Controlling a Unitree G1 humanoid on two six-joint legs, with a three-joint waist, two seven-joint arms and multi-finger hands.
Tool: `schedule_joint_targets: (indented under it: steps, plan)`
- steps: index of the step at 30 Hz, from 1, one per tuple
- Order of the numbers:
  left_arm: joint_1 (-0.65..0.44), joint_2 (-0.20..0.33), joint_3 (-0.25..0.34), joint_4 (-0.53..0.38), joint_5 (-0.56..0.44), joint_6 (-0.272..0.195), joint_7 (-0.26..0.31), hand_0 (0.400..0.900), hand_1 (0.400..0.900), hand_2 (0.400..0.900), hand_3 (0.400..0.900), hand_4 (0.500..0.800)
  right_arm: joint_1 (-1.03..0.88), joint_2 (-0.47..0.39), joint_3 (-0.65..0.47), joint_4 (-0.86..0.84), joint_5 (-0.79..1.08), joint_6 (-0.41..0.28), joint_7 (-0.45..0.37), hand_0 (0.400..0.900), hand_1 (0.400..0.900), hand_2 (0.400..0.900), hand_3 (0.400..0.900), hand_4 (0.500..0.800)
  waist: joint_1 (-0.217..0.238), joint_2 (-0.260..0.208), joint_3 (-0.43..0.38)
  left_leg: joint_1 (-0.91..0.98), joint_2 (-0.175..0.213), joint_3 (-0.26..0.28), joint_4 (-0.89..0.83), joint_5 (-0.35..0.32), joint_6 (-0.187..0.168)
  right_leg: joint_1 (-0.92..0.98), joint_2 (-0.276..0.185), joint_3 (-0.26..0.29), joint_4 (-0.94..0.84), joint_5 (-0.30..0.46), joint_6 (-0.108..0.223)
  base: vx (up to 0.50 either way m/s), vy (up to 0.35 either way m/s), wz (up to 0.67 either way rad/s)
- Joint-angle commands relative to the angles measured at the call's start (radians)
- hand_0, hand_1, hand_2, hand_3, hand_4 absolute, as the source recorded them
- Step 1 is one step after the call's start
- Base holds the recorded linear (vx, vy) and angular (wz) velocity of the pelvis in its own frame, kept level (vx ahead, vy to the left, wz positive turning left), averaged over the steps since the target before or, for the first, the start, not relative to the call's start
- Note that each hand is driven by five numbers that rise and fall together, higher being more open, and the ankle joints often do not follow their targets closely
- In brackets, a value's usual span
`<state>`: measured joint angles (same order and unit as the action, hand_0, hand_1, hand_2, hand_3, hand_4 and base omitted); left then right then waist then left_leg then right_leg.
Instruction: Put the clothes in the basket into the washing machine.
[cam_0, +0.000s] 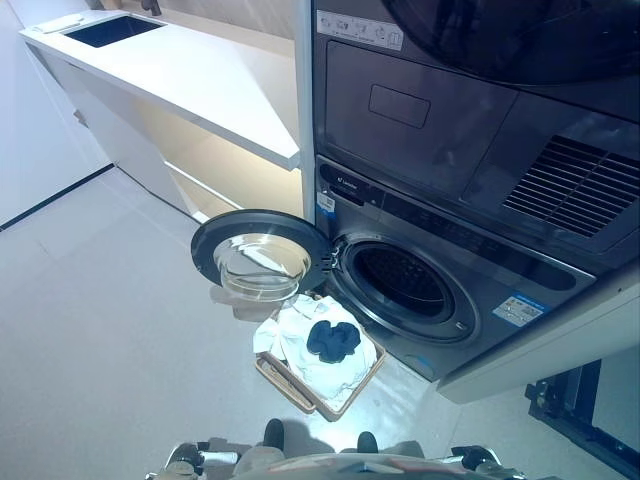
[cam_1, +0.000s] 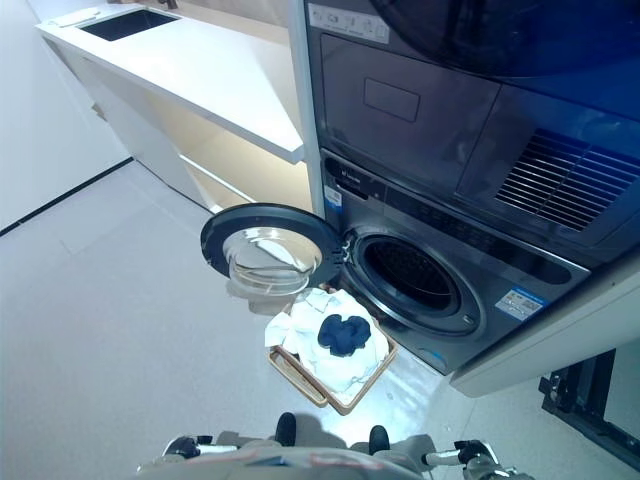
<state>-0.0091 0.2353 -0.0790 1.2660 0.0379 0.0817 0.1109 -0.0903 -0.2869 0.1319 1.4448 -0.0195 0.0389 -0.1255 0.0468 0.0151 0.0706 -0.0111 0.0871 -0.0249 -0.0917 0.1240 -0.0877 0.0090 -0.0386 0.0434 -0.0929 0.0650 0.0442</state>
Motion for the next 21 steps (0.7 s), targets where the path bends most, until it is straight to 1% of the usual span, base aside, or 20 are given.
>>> schedule_joint_targets:
  steps: [1, 5, 10, 14, 15, 16, 17, 18, 21]
  plan:
    - [-0.049, 0.000, 0.000, 0.002, -0.015, -0.021, 0.019, 0.900, 0.900, 0.900, 0.900, 0.800, -0.059, -0.030, 0.013, 0.024, 0.004, -0.012, -0.032, 0.900, 0.900, 0.900, 0.900, 0.800, -0.001, 0.029, 0.032, 0.017, -0.045, -0.054, 0.004, -0.102, 0.071, 0.046, 0.038, -0.013, 0.006, 0.006, -0.046, 0.00, 0.000, 0.00]
    - [-0.049, 0.004, -0.001, -0.010, -0.014, -0.021, 0.020, 0.900, 0.900, 0.900, 0.900, 0.800, -0.062, -0.027, 0.016, 0.023, 0.002, -0.012, -0.031, 0.900, 0.900, 0.900, 0.900, 0.800, -0.001, 0.027, 0.036, 0.016, -0.045, -0.055, 0.004, -0.102, 0.071, 0.046, 0.038, -0.014, 0.006, 0.007, -0.045, 0.00, 0.000, 0.00]
    - [-0.052, 0.005, 0.003, 0.011, -0.011, -0.016, 0.028, 0.900, 0.900, 0.900, 0.900, 0.800, -0.062, -0.026, 0.020, 0.023, -0.002, -0.010, -0.031, 0.900, 0.900, 0.900, 0.900, 0.800, 0.002, 0.024, 0.044, 0.012, -0.044, -0.055, 0.004, -0.101, 0.071, 0.043, 0.037, -0.017, 0.006, 0.008, -0.044, 0.00, 0.000, 0.00]
    - [-0.052, 0.005, 0.009, 0.018, -0.012, -0.013, 0.030, 0.900, 0.900, 0.900, 0.900, 0.800, -0.082, -0.048, 0.058, 0.015, -0.032, -0.007, -0.038, 0.900, 0.900, 0.900, 0.900, 0.800, 0.006, 0.020, 0.057, 0.006, -0.043, -0.053, 0.004, -0.097, 0.070, 0.041, 0.036, -0.022, 0.006, 0.007, -0.044, 0.00, 0.000, 0.07]
    - [-0.054, 0.006, 0.012, 0.013, -0.010, -0.013, 0.032, 0.900, 0.900, 0.900, 0.900, 0.800, -0.095, -0.059, 0.083, 0.009, -0.049, -0.005, -0.043, 0.900, 0.900, 0.900, 0.900, 0.800, 0.008, 0.020, 0.062, 0.004, -0.043, -0.053, 0.004, -0.095, 0.070, 0.041, 0.035, -0.024, 0.006, 0.007, -0.044, 0.00, 0.000, 0.14]
    - [-0.055, 0.011, 0.016, 0.000, -0.008, -0.013, 0.034, 0.900, 0.900, 0.900, 0.900, 0.800, -0.119, -0.074, 0.134, -0.005, -0.083, -0.007, -0.046, 0.900, 0.900, 0.900, 0.900, 0.800, 0.012, 0.019, 0.070, 0.000, -0.044, -0.051, 0.004, -0.092, 0.071, 0.041, 0.034, -0.027, 0.006, 0.007, -0.043, -0.06, 0.002, 0.28]
    - [-0.053, 0.025, 0.024, -0.051, 0.000, -0.016, 0.037, 0.900, 0.900, 0.900, 0.900, 0.800, -0.156, -0.102, 0.221, -0.043, -0.148, -0.007, -0.052, 0.900, 0.900, 0.900, 0.900, 0.800, 0.020, 0.019, 0.092, -0.016, -0.043, -0.046, 0.004, -0.077, 0.069, 0.032, 0.031, -0.034, 0.006, 0.018, -0.040, -0.06, 0.001, 0.24]
    - [-0.053, 0.025, 0.024, -0.052, 0.000, -0.015, 0.037, 0.900, 0.900, 0.900, 0.900, 0.800, -0.156, -0.101, 0.222, -0.043, -0.148, -0.007, -0.052, 0.900, 0.900, 0.900, 0.900, 0.800, 0.018, 0.019, 0.092, -0.017, -0.043, -0.047, 0.004, -0.076, 0.069, 0.032, 0.031, -0.035, 0.006, 0.018, -0.040, -0.07, -0.004, 0.26]
    - [-0.045, 0.029, 0.039, -0.085, 0.003, -0.019, 0.033, 0.900, 0.900, 0.900, 0.900, 0.800, -0.222, -0.149, 0.356, -0.085, -0.235, -0.008, -0.045, 0.900, 0.900, 0.900, 0.900, 0.800, 0.027, 0.020, 0.132, -0.023, -0.038, -0.034, 0.004, -0.069, 0.069, 0.036, 0.027, -0.044, 0.006, 0.024, -0.036, -0.03, -0.006, 0.20]
